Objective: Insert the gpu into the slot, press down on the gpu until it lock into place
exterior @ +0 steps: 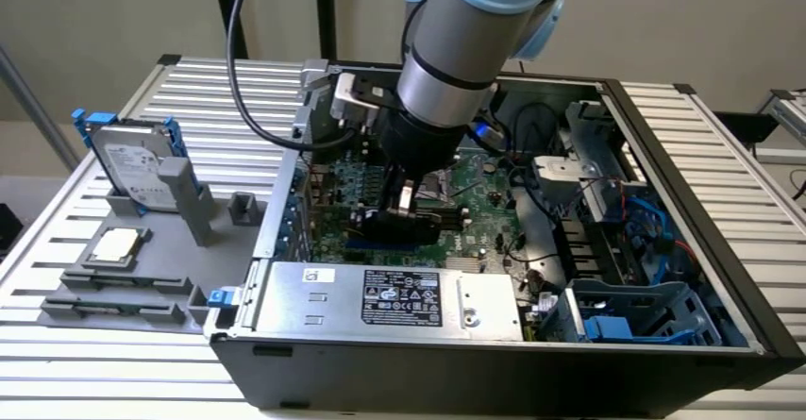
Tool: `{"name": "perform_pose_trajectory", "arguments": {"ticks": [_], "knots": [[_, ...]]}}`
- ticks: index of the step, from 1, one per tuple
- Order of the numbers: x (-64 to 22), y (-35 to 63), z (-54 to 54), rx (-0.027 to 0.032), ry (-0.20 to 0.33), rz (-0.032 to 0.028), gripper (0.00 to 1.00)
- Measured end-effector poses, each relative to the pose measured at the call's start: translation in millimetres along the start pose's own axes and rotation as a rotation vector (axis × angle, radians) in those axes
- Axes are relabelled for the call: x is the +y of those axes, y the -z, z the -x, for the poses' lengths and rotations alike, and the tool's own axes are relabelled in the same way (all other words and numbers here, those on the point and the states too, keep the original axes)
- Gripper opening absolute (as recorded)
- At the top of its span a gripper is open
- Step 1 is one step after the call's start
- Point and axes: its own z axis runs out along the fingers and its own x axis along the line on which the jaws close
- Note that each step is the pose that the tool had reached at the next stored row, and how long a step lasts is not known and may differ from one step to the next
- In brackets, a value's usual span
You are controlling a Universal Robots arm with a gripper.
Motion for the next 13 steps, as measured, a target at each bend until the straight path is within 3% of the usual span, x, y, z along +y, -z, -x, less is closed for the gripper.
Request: {"name": "perform_pose_trajectory", "arguments": {"ticks": [13], "knots": [[0.2, -2.9, -0.1, 0.0003, 0.0, -0.0002, 0.26]]}}
